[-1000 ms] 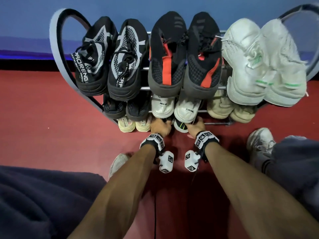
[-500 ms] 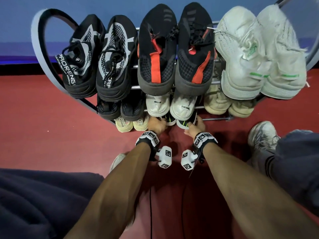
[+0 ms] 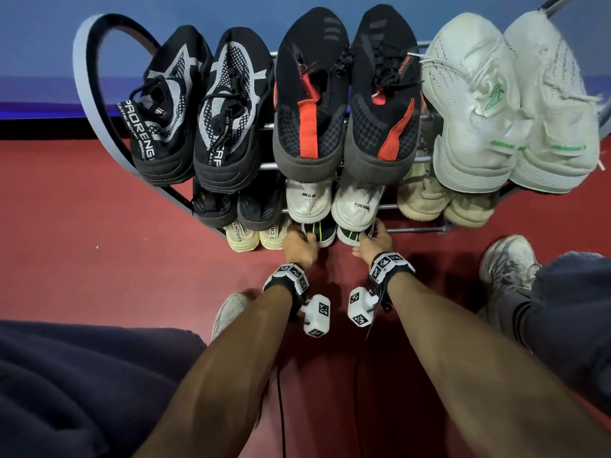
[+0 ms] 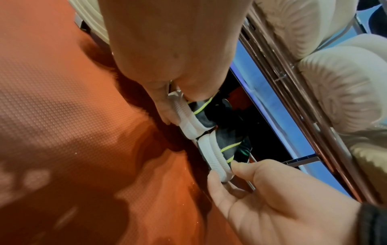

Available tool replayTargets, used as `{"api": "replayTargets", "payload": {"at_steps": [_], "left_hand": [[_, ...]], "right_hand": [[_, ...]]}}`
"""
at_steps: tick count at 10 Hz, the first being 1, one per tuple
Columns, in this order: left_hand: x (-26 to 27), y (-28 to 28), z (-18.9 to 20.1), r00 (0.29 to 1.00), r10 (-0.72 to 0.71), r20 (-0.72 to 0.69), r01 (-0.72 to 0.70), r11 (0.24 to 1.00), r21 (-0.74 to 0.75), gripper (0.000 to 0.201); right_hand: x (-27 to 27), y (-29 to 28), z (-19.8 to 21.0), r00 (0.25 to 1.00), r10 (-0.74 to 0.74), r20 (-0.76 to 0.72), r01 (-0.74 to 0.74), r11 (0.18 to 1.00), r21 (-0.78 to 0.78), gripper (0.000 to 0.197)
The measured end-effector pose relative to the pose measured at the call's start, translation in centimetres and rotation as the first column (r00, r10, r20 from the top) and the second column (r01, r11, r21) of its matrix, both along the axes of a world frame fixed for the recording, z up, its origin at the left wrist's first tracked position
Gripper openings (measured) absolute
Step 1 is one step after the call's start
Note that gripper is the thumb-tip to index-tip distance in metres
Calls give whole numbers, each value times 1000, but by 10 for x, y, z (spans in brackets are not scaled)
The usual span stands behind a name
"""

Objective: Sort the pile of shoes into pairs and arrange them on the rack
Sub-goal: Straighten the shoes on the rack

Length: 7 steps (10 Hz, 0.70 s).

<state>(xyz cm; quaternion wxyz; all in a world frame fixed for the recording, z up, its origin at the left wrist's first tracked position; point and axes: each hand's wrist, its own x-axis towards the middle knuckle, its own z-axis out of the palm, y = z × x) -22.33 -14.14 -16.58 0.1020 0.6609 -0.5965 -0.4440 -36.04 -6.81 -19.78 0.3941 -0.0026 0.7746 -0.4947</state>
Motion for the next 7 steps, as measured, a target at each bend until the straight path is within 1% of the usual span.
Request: {"api": "replayTargets", "payload": {"at_steps": [1, 2, 3, 4, 5, 6, 7], "left_hand": [[1, 0, 5, 1000, -1, 4, 1, 998, -66, 24], [3, -1, 7, 992, -77, 99, 86, 992, -95, 29], [7, -5, 9, 968, -158, 195, 179, 979, -98, 31], [11, -11, 10, 926, -253, 280, 286, 955, -81, 36], [11, -12, 21, 905, -293, 308, 328, 943, -65, 38], [13, -13, 25, 883, -361, 299, 377, 926, 6, 40], [17, -12, 32, 858, -445, 258, 437, 895, 90, 47]], "right_hand": [[2, -2, -2, 1000, 3, -10, -3, 1000, -7, 62], [4, -5, -2, 1000, 13, 1, -13, 1000, -15, 63], [6, -6, -1, 999, 31, 22, -31, 999, -15, 59], [8, -7, 3, 998, 36, 48, -36, 999, -3, 55], [7, -6, 11, 995, 80, 57, -84, 995, 55, 52], [9, -3, 22, 962, 255, 97, -269, 945, 186, 54], [1, -2, 32, 910, 411, 55, -407, 858, 312, 67]]}}
